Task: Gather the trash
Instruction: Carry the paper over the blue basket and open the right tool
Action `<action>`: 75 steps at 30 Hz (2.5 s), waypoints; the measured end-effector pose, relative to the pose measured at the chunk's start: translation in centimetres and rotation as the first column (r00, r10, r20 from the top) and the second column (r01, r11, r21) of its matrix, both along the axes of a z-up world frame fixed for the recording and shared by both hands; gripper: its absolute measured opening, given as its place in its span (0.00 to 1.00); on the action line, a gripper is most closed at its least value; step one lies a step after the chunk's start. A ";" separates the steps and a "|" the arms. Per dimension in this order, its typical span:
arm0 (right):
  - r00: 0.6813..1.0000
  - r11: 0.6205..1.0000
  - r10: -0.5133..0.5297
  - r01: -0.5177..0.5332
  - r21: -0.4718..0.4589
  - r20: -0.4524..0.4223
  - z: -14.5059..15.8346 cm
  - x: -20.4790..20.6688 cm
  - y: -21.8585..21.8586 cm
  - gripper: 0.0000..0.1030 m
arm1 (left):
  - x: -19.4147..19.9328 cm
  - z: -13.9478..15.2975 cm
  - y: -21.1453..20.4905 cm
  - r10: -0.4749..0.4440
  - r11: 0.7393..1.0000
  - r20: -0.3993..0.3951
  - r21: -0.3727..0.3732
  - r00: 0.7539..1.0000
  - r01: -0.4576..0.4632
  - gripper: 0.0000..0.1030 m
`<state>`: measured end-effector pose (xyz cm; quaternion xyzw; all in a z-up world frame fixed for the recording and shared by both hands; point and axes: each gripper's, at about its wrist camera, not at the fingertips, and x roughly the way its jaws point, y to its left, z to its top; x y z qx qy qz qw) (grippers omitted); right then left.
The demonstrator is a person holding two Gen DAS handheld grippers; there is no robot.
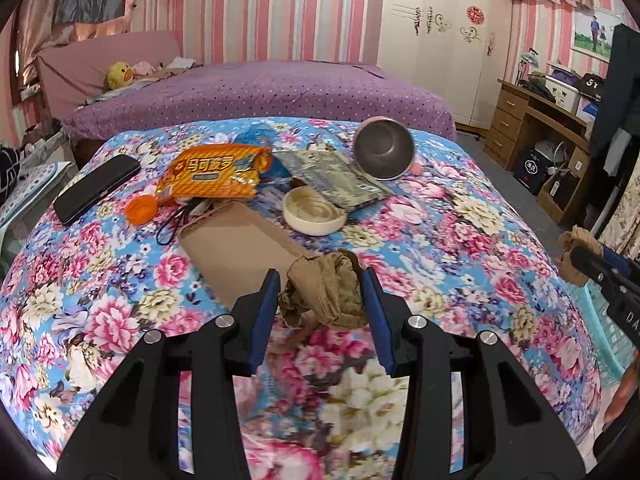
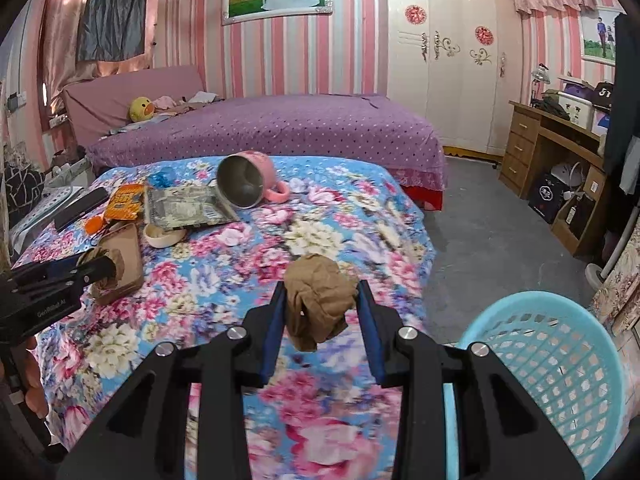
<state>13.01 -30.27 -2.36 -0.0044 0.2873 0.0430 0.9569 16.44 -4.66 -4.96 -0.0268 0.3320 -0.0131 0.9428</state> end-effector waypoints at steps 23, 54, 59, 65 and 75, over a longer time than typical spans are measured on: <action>0.958 0.959 -0.283 0.283 0.009 0.038 0.3 -4.4 -17.0 0.34 | -1.4 1.4 -16.1 -0.242 0.970 0.092 0.026 0.966 0.241 0.40; 0.920 0.919 -0.392 0.392 0.036 -0.003 -2.1 -7.6 -24.8 0.34 | -3.3 0.2 -29.7 -0.449 0.894 0.064 0.034 0.891 0.447 0.83; 0.919 0.918 -0.394 0.393 0.051 0.005 -1.8 -7.5 -24.5 0.34 | -2.5 1.0 -27.1 -0.397 0.918 0.088 0.051 0.913 0.394 0.91; 0.930 0.929 -0.368 0.368 0.042 0.010 -1.6 -6.9 -23.2 0.35 | -1.5 1.6 -23.7 -0.337 0.942 0.099 0.036 0.936 0.335 0.94; 0.932 0.933 -0.360 0.360 0.017 0.036 -1.1 -5.8 -20.5 0.68 | -1.4 2.0 -19.6 -0.287 0.958 0.106 0.059 0.952 0.282 0.94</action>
